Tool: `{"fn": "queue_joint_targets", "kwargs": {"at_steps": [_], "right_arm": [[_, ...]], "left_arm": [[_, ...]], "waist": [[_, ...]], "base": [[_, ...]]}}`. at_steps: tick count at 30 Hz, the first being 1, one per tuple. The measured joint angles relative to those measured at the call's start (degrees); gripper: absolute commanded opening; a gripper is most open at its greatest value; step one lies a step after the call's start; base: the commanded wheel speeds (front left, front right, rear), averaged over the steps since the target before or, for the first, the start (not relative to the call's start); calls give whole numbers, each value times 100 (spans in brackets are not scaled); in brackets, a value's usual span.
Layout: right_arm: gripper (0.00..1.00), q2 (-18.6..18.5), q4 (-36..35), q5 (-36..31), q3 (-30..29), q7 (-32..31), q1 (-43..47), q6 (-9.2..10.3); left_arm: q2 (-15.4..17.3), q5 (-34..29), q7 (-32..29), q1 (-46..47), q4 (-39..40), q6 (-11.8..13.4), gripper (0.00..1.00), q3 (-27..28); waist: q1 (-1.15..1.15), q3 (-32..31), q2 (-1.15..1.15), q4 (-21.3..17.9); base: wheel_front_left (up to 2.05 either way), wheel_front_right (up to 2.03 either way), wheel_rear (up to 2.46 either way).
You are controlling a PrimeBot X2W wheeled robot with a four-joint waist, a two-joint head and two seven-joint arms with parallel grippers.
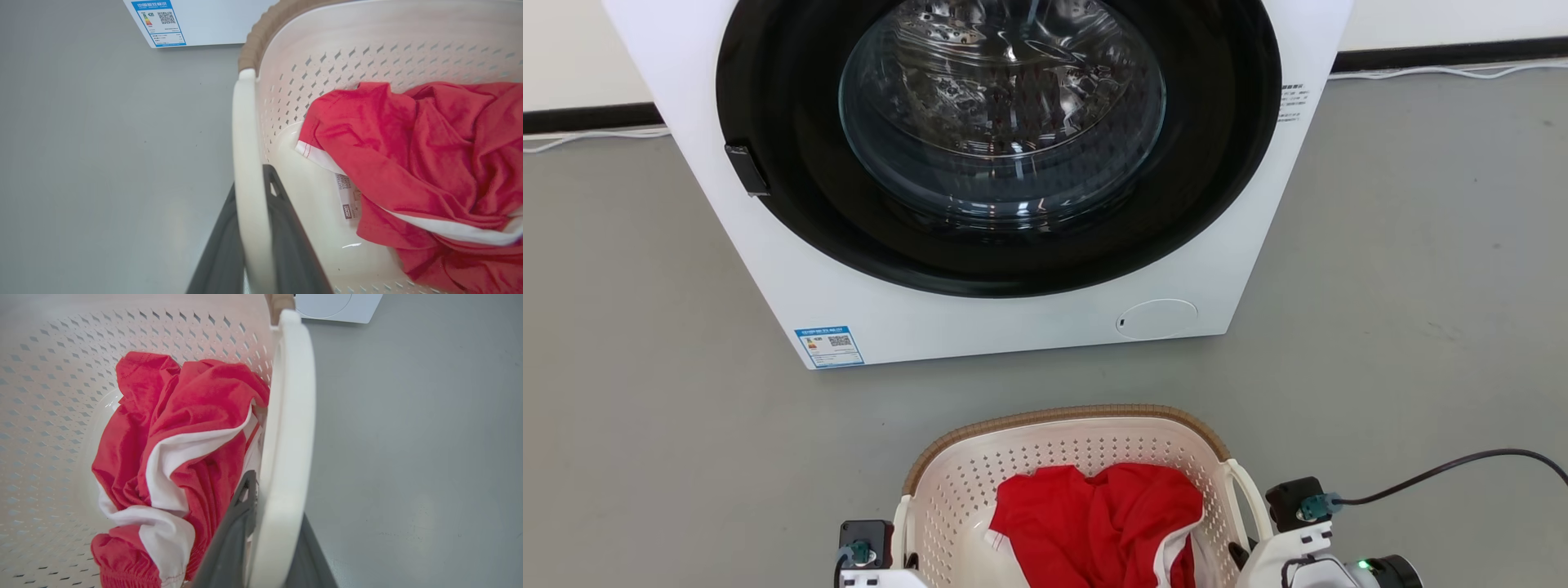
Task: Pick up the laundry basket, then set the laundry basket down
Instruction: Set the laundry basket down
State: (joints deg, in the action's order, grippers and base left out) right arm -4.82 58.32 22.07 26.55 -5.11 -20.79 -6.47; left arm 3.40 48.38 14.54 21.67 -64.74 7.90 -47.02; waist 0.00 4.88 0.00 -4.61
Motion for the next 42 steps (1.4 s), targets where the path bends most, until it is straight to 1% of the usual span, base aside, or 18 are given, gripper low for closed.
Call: {"fn": "queue_joint_targets", "kwargs": {"at_steps": [15, 20, 24, 28, 31, 36, 37, 42], "right_arm": [[0, 1, -69, -38, -55, 1, 28, 0], [0, 1, -111, -60, -99, 18, -25, 0], [0, -12, -215, -97, -169, 143, -272, 2], [0, -25, -305, -99, -223, 343, -678, 29], [0, -25, -335, -109, -256, 491, -936, 42], [0, -23, -314, -301, -364, 779, -1371, 42], [0, -22, -277, -361, -436, 923, -1583, 42], [0, -21, -103, -553, -712, 1224, -2033, 42]], "left_arm": [[-1, -77, 0, 19, 2, 0, 0, 82], [-2, -183, 0, 167, 27, 48, 0, 177], [51, -361, -2, 498, 164, 119, 0, 343], [148, -571, -1, 836, 342, 137, 0, 527], [197, -702, 0, 1070, 474, 221, 0, 686], [257, -970, 0, 1424, 666, 266, 0, 925], [268, -1079, 0, 1581, 770, 297, 0, 1024], [268, -1450, 0, 1987, 1058, 355, 0, 1244]], "waist": [[0, 182, 0, 27], [0, 415, 0, 31], [0, 725, 0, 27], [0, 1113, 0, 18], [0, 1436, 0, 19], [0, 2013, 0, 32], [0, 2253, 0, 42], [0, 2852, 0, 93]], "base": [[0, 0, 0], [0, 0, 0], [0, 0, 0], [0, 0, 0], [0, 0, 0], [0, 0, 0], [0, 0, 0], [0, 0, 0]]}}
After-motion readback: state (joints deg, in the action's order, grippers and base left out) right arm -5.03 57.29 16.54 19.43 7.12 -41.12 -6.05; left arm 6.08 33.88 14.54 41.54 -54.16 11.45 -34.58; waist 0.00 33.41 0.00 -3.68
